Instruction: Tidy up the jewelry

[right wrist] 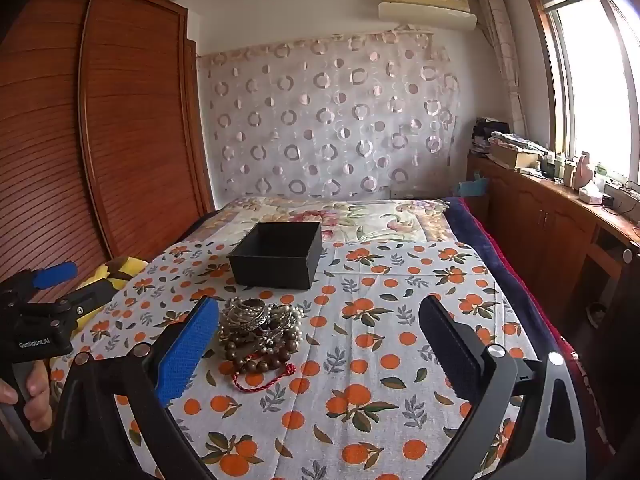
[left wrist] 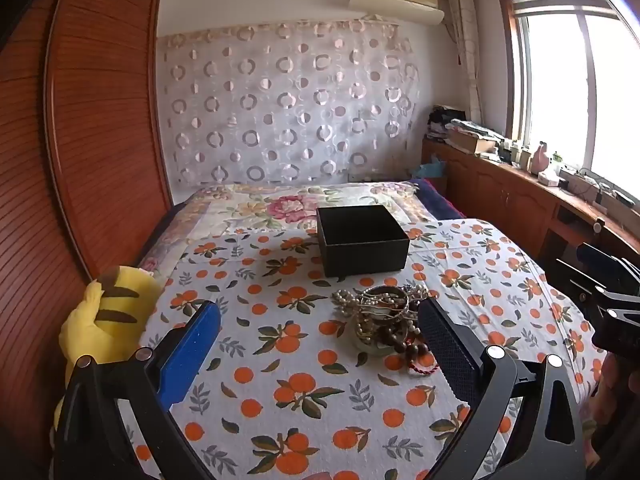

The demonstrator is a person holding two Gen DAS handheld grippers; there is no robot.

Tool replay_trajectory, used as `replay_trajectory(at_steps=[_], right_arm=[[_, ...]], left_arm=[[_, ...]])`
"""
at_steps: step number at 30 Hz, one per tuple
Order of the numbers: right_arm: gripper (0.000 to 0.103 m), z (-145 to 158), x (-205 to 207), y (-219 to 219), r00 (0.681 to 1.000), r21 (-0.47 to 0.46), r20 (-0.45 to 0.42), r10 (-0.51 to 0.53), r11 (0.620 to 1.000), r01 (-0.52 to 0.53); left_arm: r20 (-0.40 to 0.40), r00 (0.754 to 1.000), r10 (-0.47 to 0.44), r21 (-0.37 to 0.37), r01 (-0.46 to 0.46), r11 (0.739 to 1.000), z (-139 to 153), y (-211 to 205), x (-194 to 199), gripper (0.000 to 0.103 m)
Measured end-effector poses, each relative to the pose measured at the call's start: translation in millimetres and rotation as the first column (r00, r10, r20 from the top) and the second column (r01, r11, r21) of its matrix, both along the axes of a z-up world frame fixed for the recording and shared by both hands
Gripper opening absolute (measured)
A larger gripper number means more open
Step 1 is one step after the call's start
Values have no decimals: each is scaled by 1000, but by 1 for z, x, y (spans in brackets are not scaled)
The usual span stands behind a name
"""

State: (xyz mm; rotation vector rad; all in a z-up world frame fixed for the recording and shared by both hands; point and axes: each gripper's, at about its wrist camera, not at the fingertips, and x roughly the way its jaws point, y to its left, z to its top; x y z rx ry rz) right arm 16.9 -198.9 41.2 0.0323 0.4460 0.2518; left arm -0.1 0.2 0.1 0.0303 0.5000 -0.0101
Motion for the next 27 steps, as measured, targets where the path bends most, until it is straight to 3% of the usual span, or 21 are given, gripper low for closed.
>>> replay_trajectory(at_steps=[27], right_arm=[[101, -1, 1, 0, 1000, -6, -4, 0, 1000, 0]], left_arm=[[3, 1000, 1, -9, -1, 1000, 0, 0, 0, 96]])
